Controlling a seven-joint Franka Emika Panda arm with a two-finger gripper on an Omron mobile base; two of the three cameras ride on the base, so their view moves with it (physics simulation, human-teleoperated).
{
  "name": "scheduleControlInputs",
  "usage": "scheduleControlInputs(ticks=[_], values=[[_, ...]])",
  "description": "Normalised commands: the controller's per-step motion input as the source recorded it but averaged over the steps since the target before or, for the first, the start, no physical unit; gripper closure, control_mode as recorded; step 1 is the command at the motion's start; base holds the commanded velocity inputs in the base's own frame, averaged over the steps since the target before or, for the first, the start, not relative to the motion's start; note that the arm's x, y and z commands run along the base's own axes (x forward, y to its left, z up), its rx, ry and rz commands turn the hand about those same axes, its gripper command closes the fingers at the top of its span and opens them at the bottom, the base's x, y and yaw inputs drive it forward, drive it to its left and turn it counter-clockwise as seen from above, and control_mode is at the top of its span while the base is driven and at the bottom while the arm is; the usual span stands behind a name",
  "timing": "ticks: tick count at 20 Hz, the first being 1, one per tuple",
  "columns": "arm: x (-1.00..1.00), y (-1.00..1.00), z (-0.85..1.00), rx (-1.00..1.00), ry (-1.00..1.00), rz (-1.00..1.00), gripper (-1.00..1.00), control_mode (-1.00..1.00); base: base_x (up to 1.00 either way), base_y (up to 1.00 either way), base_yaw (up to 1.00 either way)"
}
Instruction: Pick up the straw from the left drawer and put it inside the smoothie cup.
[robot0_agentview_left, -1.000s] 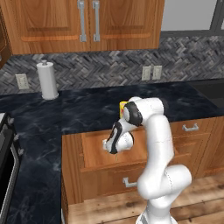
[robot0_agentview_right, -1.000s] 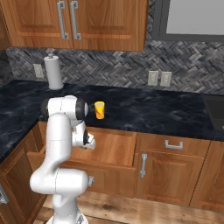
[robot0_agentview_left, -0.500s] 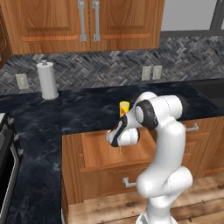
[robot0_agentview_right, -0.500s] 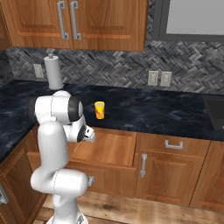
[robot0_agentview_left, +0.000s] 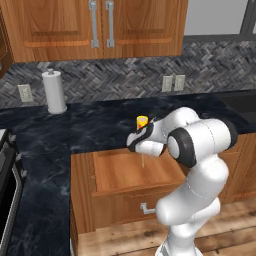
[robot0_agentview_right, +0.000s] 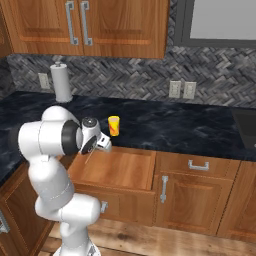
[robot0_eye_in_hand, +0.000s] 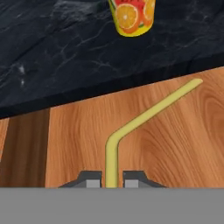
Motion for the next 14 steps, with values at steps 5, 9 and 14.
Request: scheduleControlInputs(ticks=[5,9,14], values=[[0.0,-0.05,0.8,0.01,-0.04,0.08,1.0,-1.0,0.0,0.0,0.0],[0.0,0.0,0.73,0.0,-0.15,0.18,1.0,-1.0,0.0,0.0,0.0],[0.07,-0.03,0.47,0.0,-0.28,0.27,1.0,-1.0,0.0,0.0,0.0]])
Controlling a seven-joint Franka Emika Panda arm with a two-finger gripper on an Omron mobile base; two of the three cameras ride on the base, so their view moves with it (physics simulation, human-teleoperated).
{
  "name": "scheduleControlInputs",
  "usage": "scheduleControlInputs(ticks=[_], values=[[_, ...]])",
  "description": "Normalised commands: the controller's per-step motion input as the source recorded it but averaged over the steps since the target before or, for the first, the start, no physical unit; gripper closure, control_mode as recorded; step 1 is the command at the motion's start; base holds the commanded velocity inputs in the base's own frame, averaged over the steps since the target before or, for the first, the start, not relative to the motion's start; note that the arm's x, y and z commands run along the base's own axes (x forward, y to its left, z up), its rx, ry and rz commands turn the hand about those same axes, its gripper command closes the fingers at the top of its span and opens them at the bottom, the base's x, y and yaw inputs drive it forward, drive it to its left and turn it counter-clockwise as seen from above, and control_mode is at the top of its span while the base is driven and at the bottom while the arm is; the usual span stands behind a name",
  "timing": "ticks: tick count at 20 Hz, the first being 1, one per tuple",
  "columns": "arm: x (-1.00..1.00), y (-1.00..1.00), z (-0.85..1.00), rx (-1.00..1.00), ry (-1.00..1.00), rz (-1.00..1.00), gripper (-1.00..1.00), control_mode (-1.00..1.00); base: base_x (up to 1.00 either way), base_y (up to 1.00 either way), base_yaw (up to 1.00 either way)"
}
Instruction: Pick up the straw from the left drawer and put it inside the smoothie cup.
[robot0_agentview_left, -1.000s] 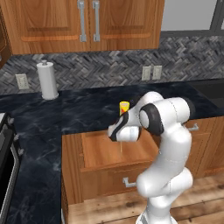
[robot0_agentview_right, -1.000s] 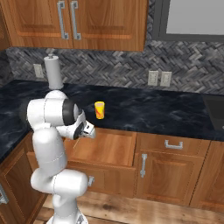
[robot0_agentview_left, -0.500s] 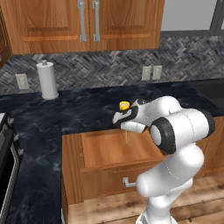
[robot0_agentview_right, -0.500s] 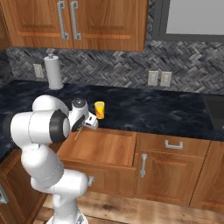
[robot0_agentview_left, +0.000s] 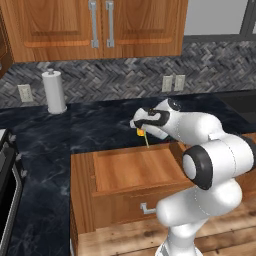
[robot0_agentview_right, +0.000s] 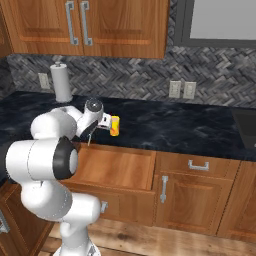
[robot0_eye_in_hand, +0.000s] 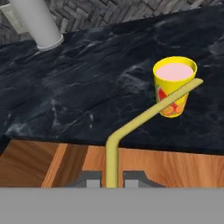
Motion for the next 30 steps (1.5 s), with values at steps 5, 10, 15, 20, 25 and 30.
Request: scheduleControlInputs(ticks=[5,10,15,20,25,30], values=[[0.07,-0.06,0.22,0.01,-0.35,0.29,1.0,-1.0,0.0,0.0,0.0],[0.13,-0.11,0.17,0.07,-0.34,0.24,1.0,-1.0,0.0,0.0,0.0],[0.21,-0.02,0.29,0.11,-0.2,0.17,1.0,-1.0,0.0,0.0,0.0],[0.38,-0.01,0.29,0.16,-0.08,0.08,1.0,-1.0,0.0,0.0,0.0],[0.34,-0.19,0.42,0.15,0.0,0.09,1.0,-1.0,0.0,0.0,0.0],[0.13,-0.31,0.45,0.03,0.01,0.11,1.0,-1.0,0.0,0.0,0.0]])
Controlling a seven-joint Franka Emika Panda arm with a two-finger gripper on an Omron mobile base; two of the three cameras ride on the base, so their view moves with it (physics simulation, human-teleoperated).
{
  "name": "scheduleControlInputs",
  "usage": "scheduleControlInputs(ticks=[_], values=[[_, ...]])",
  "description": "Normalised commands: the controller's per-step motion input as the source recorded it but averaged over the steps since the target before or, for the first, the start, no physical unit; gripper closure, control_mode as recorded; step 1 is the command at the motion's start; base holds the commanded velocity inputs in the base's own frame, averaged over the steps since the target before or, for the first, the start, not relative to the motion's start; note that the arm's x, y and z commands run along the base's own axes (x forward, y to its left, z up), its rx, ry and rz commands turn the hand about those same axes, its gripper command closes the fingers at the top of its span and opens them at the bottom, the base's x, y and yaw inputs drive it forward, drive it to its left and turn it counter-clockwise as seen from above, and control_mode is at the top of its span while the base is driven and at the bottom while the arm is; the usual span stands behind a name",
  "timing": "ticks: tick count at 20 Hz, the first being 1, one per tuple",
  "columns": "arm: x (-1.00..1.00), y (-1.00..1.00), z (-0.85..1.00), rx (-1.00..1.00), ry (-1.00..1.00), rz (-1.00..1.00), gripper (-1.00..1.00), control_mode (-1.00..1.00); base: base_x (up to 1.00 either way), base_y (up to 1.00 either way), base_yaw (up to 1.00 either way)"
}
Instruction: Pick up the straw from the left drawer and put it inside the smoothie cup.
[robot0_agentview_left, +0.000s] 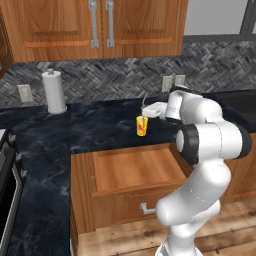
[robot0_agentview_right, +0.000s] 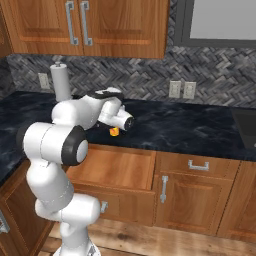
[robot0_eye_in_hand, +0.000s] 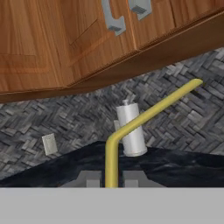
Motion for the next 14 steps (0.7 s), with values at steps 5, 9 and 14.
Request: scheduleControlInputs(ticks=[5,9,14], values=[[0.28,-0.35,0.04,0.0,0.12,0.03,1.0,-1.0,0.0,0.0,0.0],[0.34,-0.16,0.0,0.0,0.01,0.0,1.0,-1.0,0.0,0.0,0.0],[0.38,0.0,0.0,0.0,0.0,0.0,1.0,-1.0,0.0,0.0,0.0]])
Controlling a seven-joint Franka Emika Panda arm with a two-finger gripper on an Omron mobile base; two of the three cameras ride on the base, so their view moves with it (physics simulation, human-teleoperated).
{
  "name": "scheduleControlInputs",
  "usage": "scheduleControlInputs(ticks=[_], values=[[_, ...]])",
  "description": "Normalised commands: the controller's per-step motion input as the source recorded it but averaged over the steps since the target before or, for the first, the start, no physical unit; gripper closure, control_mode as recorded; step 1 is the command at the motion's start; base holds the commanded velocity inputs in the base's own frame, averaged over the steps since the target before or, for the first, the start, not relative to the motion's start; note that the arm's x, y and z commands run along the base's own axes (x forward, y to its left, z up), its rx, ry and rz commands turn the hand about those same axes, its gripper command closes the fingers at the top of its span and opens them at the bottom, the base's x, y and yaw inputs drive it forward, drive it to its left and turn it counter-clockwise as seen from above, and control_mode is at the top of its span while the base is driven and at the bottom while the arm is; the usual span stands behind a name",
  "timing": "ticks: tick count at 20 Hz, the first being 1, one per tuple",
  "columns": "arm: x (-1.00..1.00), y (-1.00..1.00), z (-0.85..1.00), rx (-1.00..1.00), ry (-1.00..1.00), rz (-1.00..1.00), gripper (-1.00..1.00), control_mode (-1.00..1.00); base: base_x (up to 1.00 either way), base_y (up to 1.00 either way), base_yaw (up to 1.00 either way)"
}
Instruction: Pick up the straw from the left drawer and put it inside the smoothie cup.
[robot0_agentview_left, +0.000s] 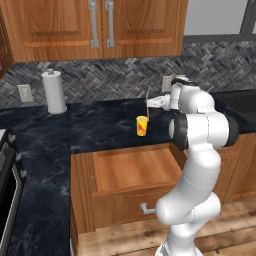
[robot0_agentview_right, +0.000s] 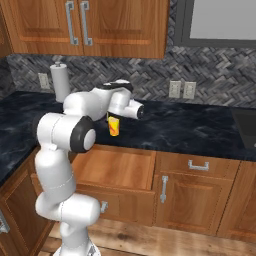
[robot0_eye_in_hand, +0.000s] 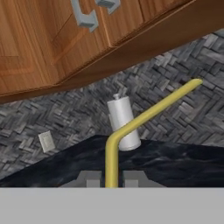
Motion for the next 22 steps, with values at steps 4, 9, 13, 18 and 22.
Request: scheduleControlInputs(ticks=[4,9,13,18,22], values=[[0.36,0.0,0.0,0.0,-0.02,0.0,1.0,-1.0,0.0,0.0,0.0],[0.39,0.0,-0.05,0.0,-0.02,0.0,1.0,-1.0,0.0,0.0,0.0],[0.27,0.0,-0.19,0.0,-0.05,0.0,1.0,-1.0,0.0,0.0,0.0],[0.14,0.0,-0.26,0.0,-0.09,0.0,1.0,-1.0,0.0,0.0,0.0],[0.13,0.0,-0.2,0.0,-0.1,0.0,1.0,-1.0,0.0,0.0,0.0]])
